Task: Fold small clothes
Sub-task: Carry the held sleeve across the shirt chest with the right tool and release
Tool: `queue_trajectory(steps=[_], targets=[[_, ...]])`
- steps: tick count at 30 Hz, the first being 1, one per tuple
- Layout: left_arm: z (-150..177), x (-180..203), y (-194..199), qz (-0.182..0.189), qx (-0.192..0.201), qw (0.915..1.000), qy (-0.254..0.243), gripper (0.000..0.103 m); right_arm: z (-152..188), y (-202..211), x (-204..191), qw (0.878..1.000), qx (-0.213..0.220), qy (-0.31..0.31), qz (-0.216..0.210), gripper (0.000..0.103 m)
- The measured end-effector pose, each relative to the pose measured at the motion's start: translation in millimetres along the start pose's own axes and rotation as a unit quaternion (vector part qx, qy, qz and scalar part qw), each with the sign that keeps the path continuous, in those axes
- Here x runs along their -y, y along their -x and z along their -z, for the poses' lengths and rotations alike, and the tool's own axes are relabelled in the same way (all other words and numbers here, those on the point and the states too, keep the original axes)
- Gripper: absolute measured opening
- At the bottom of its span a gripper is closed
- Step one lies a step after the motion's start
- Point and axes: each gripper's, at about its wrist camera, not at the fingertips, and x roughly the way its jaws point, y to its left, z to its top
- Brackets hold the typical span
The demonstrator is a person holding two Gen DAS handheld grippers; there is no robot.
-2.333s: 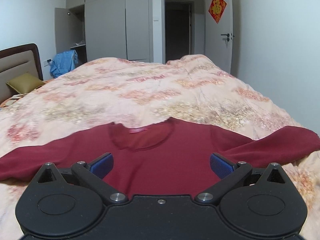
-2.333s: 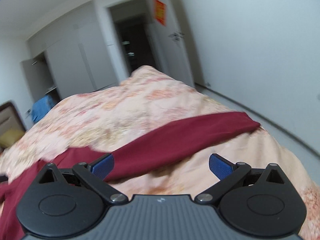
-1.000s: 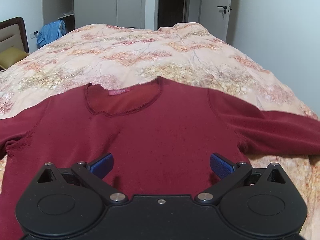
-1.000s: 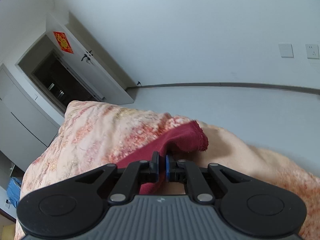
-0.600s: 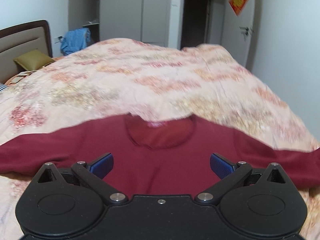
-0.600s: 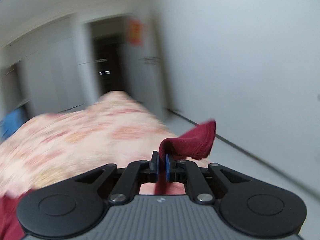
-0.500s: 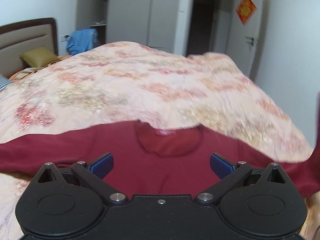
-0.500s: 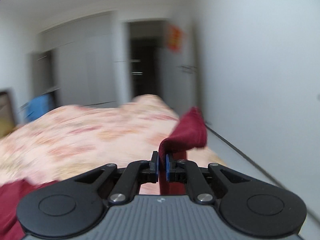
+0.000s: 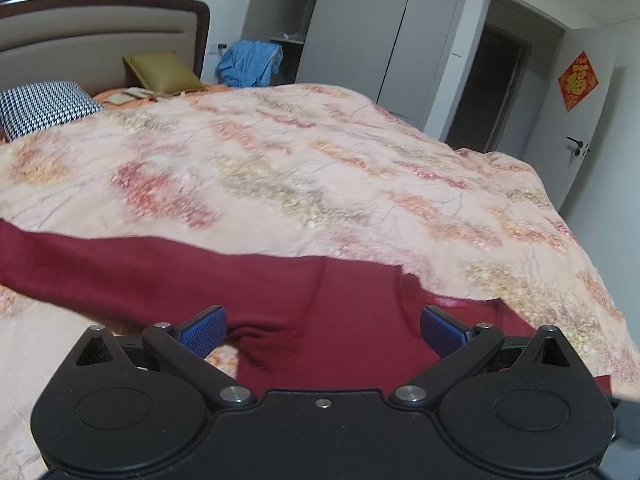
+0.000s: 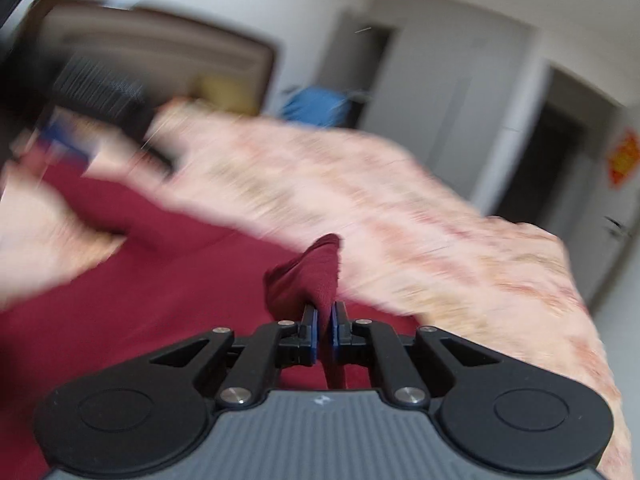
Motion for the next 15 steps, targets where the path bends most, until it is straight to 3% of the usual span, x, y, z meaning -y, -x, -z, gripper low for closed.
queue_trajectory(steps=[5, 6, 7, 10, 13, 15], targets=[[11, -4, -11, 0.012, -0.009, 0.9999, -0.003, 0.102, 17, -2, -45, 0.997, -0.007, 0.073, -0.008, 0.013], [14, -2, -13, 0.017, -0.012, 0.9998, -0.005, 0.102, 20, 1, -45, 0.997, -0.006, 0.077, -0.014, 0.021], [16, 0, -15, 0.021, -0.014, 0.9997, -0.006, 0.102, 21, 2, -46, 0.997, -0.006, 0.08, -0.022, 0.038], [22, 7, -20, 0.038, -0.019, 0.999, -0.014, 0.102, 26, 11, -40, 0.996, 0.002, 0.081, -0.045, 0.072], [30, 16, -26, 0.056, -0.028, 0.9977, -0.024, 0.102, 33, 35, -29, 0.996, 0.011, 0.068, -0.063, 0.094], [35, 23, -32, 0.07, -0.04, 0.9963, -0.032, 0.102, 38, 49, -16, 0.996, 0.013, 0.052, -0.067, 0.099]])
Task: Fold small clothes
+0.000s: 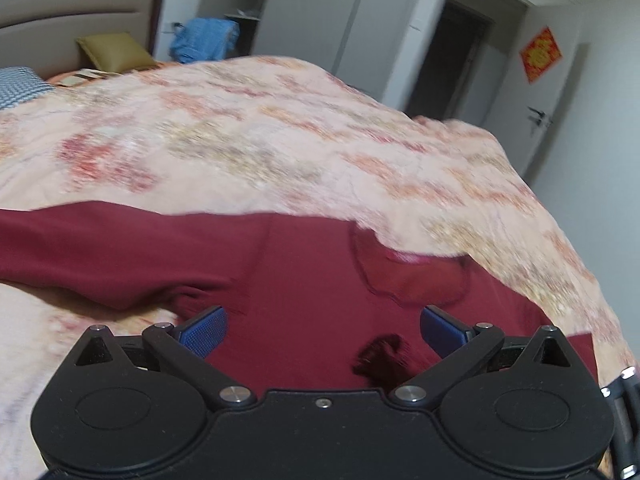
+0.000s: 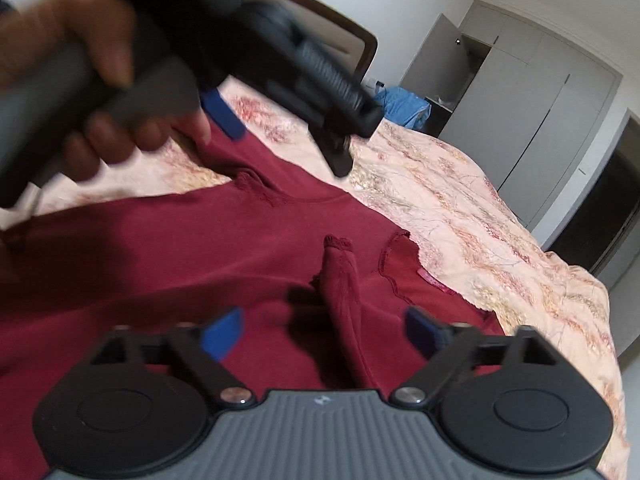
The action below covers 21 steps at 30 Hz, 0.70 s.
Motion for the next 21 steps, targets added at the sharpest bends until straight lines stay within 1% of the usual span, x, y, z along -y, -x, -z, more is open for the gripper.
queue_trajectory(steps=[1, 4, 6, 8, 10, 12, 13, 14, 15, 16, 17, 18, 19, 21], targets=[[2, 3, -6, 0.004, -0.008, 1.0, 0.0, 0.102, 4, 7, 6, 1.0, -0.002, -0.01, 0.001, 0.102], [5, 9, -21, 0.018, -0.036, 0.999, 0.019, 0.102, 18, 29, 29, 0.998, -0.014, -0.051, 0.015, 0.103], [6, 12, -30, 0.036, -0.055, 0.9971, 0.04, 0.102, 29, 42, 50, 0.995, -0.027, -0.093, 0.025, 0.103], [6, 13, -36, 0.052, -0.073, 0.9942, 0.059, 0.102, 43, 54, 73, 0.989, -0.035, -0.137, 0.042, 0.103], [5, 14, -43, 0.057, -0.088, 0.9916, 0.076, 0.101, 59, 64, 95, 0.98, -0.044, -0.184, 0.067, 0.103], [4, 15, -48, 0.062, -0.098, 0.9889, 0.094, 0.094, 76, 72, 116, 0.965, -0.051, -0.241, 0.088, 0.103], [3, 15, -51, 0.069, -0.101, 0.9872, 0.102, 0.092, 85, 76, 126, 0.956, -0.051, -0.274, 0.094, 0.103], [3, 15, -54, 0.076, -0.104, 0.9856, 0.109, 0.085, 95, 79, 135, 0.945, -0.05, -0.308, 0.096, 0.103], [2, 16, -56, 0.08, -0.106, 0.9847, 0.113, 0.075, 104, 82, 142, 0.934, -0.048, -0.34, 0.096, 0.103], [2, 18, -58, 0.081, -0.109, 0.9846, 0.11, 0.068, 113, 85, 149, 0.924, -0.048, -0.367, 0.094, 0.103], [1, 21, -59, 0.081, -0.108, 0.9855, 0.103, 0.05, 120, 86, 153, 0.917, -0.049, -0.386, 0.092, 0.103], [0, 23, -61, 0.082, -0.107, 0.9864, 0.093, 0.033, 125, 85, 157, 0.912, -0.05, -0.397, 0.092, 0.103], [-1, 26, -61, 0.084, -0.106, 0.9873, 0.083, 0.029, 129, 85, 158, 0.908, -0.051, -0.404, 0.094, 0.103], [-3, 32, -59, 0.092, -0.093, 0.9897, 0.058, 0.007, 135, 84, 164, 0.905, -0.05, -0.41, 0.097, 0.103]])
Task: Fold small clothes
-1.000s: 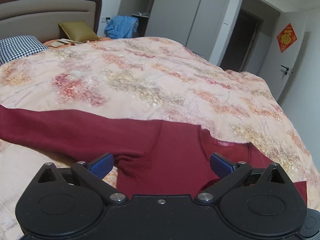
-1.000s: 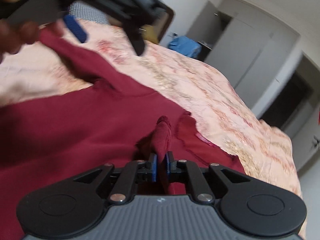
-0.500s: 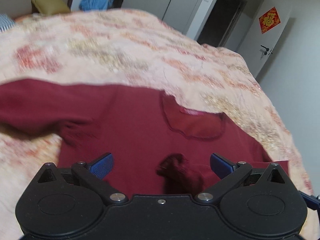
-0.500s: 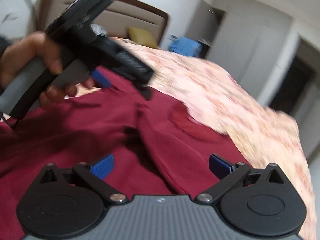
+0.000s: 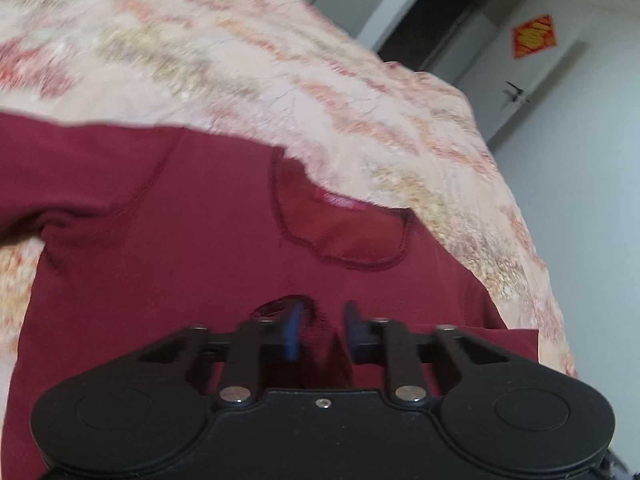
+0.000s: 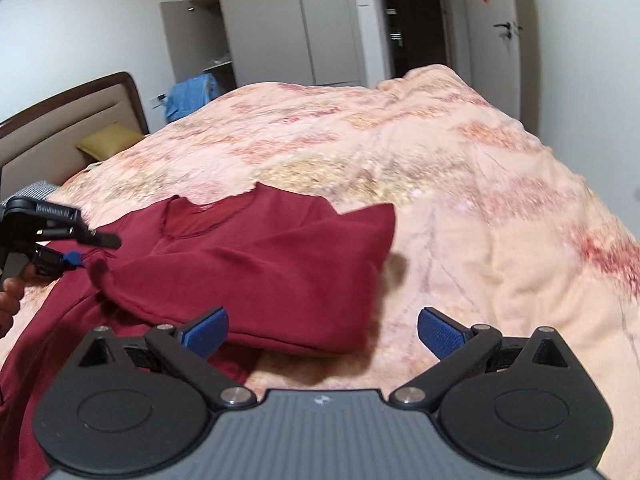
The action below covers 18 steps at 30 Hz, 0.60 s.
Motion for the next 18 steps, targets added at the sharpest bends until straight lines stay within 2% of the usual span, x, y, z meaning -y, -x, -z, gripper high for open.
queue_trajectory(steps=[4, 7, 9, 11, 13, 15, 16, 18], targets=[[5, 8, 22, 0.027, 0.068, 0.9949, -0.07, 0.007, 4, -3, 4, 1.0, 0.006, -0.01, -0.007, 0.103], [15, 9, 28, 0.012, 0.093, 0.9883, -0.12, 0.007, 7, -4, 6, 1.0, 0.005, -0.009, -0.008, 0.103], [20, 3, 22, -0.009, 0.081, 0.9883, -0.129, 0.008, 8, -7, 3, 1.0, 0.002, -0.011, -0.006, 0.103], [23, -4, 10, -0.046, 0.043, 0.9904, -0.123, 0.012, 8, -10, 4, 1.0, 0.001, -0.016, -0.005, 0.103], [27, -12, 2, -0.067, 0.017, 0.991, -0.114, 0.016, 6, -11, 5, 1.0, 0.002, -0.022, -0.002, 0.103], [30, -18, 2, -0.072, 0.007, 0.9912, -0.111, 0.035, 2, -13, 7, 1.0, 0.001, -0.025, -0.001, 0.103], [31, -19, 3, -0.073, 0.007, 0.9911, -0.112, 0.039, 1, -14, 8, 1.0, 0.001, -0.025, 0.0, 0.103], [33, -19, 6, -0.074, 0.008, 0.9902, -0.118, 0.054, -4, -18, 10, 1.0, 0.0, -0.023, 0.003, 0.103]])
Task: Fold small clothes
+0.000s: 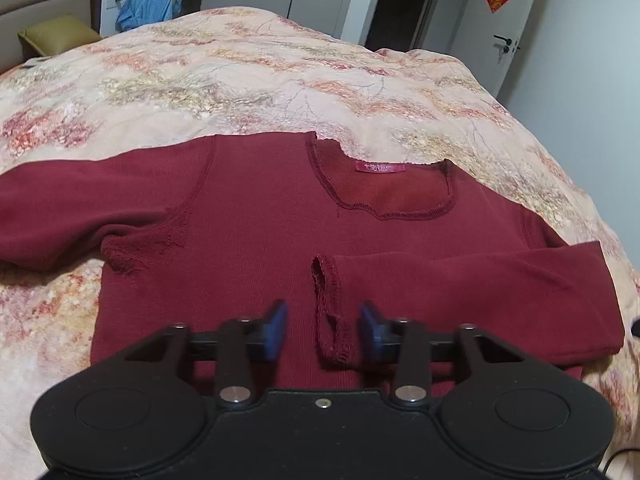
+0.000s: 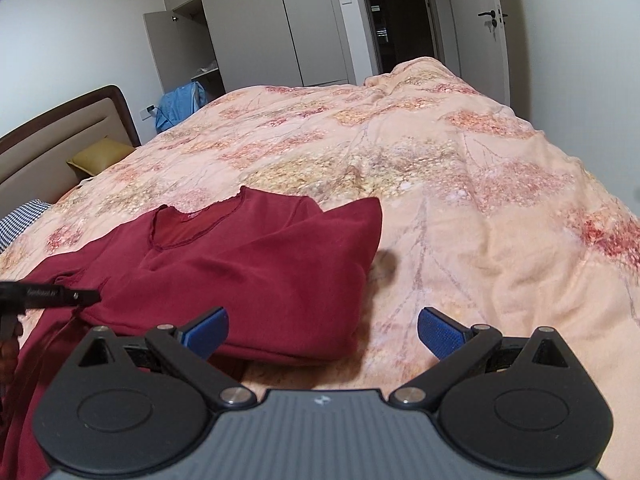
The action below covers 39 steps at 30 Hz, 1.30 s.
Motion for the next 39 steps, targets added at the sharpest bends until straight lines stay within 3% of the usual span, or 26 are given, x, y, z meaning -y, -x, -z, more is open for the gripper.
queue_trajectory(steps=[1, 3, 6, 11, 14, 15, 19, 23, 26, 29, 31, 35, 39], targets=[[0, 1, 2, -0.001, 0.004, 1.0, -0.002, 0.06, -3, -3, 1, 1.0, -0.001, -0.002, 0.001, 0.103], [-3, 5, 6, -0.009, 0.02, 0.9998, -0.004, 0.088, -11, -13, 5, 1.0, 0.0, -0.009, 0.001, 0.103], [-4, 19, 8, -0.018, 0.042, 0.9987, -0.023, 0.091, -25, -32, 13, 1.0, 0.004, -0.023, 0.002, 0.103], [0, 32, -8, -0.041, 0.028, 0.9978, -0.045, 0.092, -41, -70, 33, 0.996, -0.002, -0.088, -0.009, 0.085], [9, 34, -18, -0.06, 0.02, 0.9964, -0.057, 0.092, -40, -86, 46, 0.992, -0.012, -0.127, -0.023, 0.049], [11, 33, -20, -0.062, 0.019, 0.9961, -0.059, 0.093, -38, -89, 49, 0.991, -0.013, -0.132, -0.025, 0.031], [19, 31, -24, -0.06, 0.025, 0.996, -0.062, 0.097, -38, -76, 40, 0.997, 0.025, -0.079, 0.002, 0.018], [22, 32, -29, -0.068, 0.024, 0.9951, -0.068, 0.1, -37, -79, 27, 0.999, 0.025, -0.031, 0.031, 0.018], [23, 31, -28, -0.067, 0.026, 0.9951, -0.068, 0.1, -32, -83, 29, 0.999, 0.008, -0.025, 0.037, 0.027], [22, 28, -28, -0.057, 0.024, 0.9962, -0.061, 0.101, -26, -63, 28, 0.999, 0.02, -0.007, 0.045, 0.051], [21, 25, -26, -0.05, 0.022, 0.9968, -0.058, 0.102, -19, -43, 24, 0.998, 0.029, 0.025, 0.048, 0.072], [21, 24, -26, -0.046, 0.022, 0.9972, -0.054, 0.102, 7, 0, 14, 0.993, 0.045, 0.084, 0.067, 0.079], [21, 24, -26, -0.048, 0.022, 0.9971, -0.056, 0.102, 43, 18, -2, 0.989, 0.032, 0.13, 0.062, 0.079]])
